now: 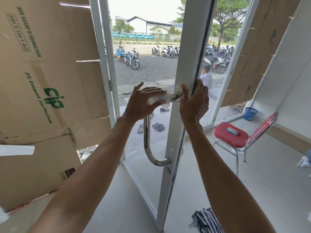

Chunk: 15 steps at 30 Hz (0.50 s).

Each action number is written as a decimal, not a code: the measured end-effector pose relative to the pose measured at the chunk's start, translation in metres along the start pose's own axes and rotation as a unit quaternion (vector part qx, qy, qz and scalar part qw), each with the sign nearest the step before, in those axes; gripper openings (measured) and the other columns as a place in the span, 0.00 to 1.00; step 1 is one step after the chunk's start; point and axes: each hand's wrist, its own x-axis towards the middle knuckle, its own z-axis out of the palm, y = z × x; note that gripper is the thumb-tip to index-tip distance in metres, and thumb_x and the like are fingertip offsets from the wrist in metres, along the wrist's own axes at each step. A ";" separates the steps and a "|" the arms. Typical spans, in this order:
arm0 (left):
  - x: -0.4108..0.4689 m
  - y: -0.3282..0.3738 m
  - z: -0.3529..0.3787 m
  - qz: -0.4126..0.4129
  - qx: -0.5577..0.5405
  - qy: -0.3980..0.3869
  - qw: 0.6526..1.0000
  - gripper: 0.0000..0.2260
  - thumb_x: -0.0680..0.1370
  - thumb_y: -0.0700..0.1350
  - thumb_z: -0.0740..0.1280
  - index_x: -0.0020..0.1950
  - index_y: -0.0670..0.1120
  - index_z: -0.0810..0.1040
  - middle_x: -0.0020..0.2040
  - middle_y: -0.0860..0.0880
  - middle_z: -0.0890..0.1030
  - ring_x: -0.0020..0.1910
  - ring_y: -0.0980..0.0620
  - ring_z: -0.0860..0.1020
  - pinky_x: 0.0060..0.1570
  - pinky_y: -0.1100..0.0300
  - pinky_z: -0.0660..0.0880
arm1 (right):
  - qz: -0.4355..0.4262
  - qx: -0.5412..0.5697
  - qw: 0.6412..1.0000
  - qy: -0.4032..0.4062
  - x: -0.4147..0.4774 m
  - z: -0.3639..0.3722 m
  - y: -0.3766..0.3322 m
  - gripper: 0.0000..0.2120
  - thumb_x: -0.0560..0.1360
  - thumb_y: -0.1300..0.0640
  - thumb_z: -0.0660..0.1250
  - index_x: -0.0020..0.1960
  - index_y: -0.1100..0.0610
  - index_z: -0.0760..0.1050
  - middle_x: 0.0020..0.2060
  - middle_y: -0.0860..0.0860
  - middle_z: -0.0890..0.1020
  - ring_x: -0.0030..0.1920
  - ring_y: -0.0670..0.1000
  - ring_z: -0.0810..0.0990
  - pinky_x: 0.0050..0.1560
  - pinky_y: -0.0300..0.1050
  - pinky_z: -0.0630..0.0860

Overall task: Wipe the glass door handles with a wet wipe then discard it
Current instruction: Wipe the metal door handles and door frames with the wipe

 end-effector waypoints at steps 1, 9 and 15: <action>-0.001 -0.003 -0.002 -0.005 -0.004 -0.001 1.000 0.17 0.76 0.57 0.71 0.61 0.52 0.82 0.61 0.54 0.83 0.65 0.57 0.77 0.75 0.45 0.57 | -0.004 -0.002 1.000 0.000 0.001 0.000 0.001 0.27 0.77 0.43 0.64 0.69 0.59 0.70 0.57 0.55 0.78 0.56 0.57 0.77 0.50 0.51 0.74; 0.000 -0.012 -0.006 -0.009 -0.013 -0.006 1.000 0.19 0.75 0.57 0.72 0.62 0.50 0.82 0.62 0.53 0.82 0.65 0.58 0.77 0.72 0.46 0.64 | -0.032 -0.037 0.999 0.003 0.001 0.001 0.001 0.25 0.78 0.45 0.63 0.69 0.61 0.70 0.55 0.57 0.78 0.54 0.58 0.79 0.48 0.51 0.77; 0.000 -0.010 -0.001 0.004 -0.008 0.008 1.000 0.21 0.72 0.59 0.74 0.61 0.49 0.83 0.60 0.51 0.83 0.64 0.56 0.78 0.70 0.50 0.67 | -0.090 -0.074 0.993 0.026 -0.005 0.005 0.006 0.26 0.79 0.44 0.60 0.69 0.62 0.70 0.53 0.57 0.79 0.52 0.57 0.80 0.43 0.50 0.79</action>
